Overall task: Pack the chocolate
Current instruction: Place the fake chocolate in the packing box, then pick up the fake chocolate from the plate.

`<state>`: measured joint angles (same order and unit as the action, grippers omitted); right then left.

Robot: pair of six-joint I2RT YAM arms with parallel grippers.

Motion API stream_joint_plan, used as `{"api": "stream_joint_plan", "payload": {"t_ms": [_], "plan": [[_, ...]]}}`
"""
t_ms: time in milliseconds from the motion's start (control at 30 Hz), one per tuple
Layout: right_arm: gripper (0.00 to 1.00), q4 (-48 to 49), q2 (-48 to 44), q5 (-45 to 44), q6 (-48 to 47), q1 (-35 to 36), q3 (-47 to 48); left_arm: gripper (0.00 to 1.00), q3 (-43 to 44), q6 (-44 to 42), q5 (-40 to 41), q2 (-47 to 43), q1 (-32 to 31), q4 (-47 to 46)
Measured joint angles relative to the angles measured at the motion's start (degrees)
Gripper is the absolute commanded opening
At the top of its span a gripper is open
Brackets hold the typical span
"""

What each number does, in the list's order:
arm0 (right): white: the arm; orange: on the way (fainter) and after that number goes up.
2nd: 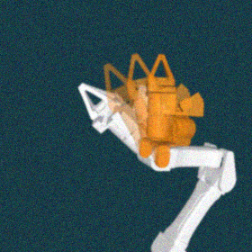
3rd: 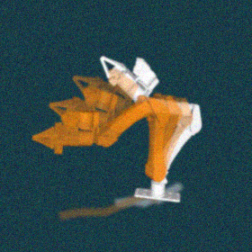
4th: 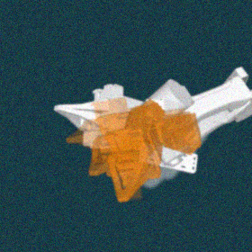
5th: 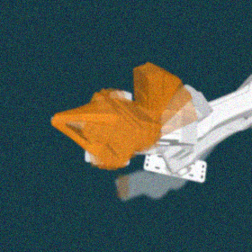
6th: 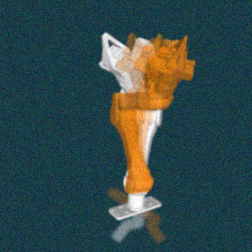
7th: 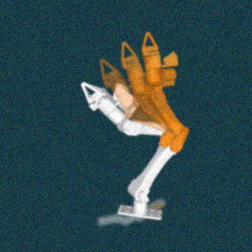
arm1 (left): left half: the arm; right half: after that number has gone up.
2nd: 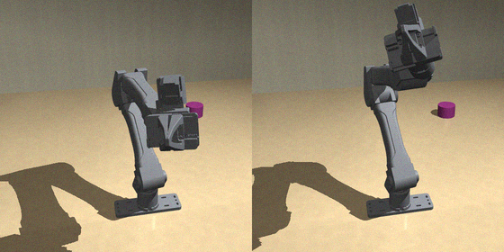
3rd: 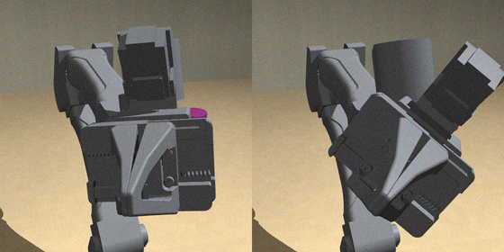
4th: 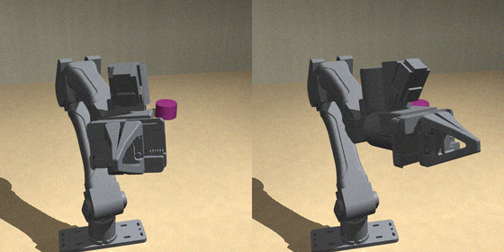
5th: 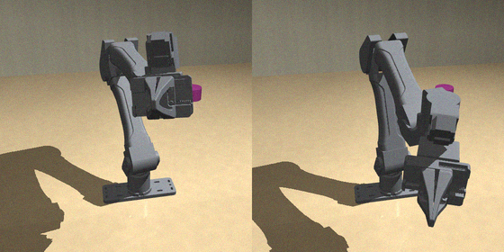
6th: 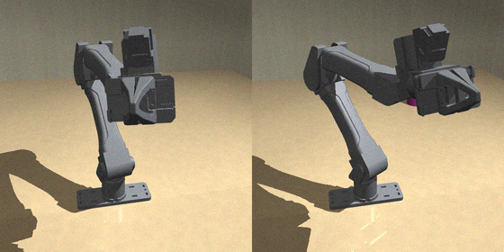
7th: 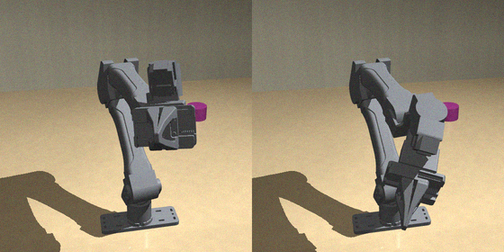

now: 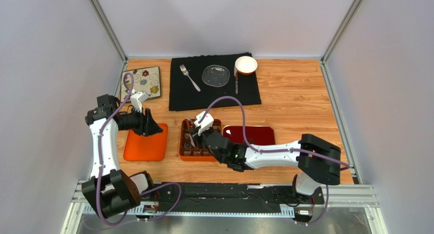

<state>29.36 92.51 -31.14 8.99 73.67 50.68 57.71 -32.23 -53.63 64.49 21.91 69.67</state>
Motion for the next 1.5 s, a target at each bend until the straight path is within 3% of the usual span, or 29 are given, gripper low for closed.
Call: {"api": "stream_joint_plan", "payload": {"t_ms": [1500], "plan": [[0.35,0.11,-1.84,-0.92,0.57,0.00,-0.24,0.53,0.39,-0.22,0.20,0.00,0.00,0.79]]}}
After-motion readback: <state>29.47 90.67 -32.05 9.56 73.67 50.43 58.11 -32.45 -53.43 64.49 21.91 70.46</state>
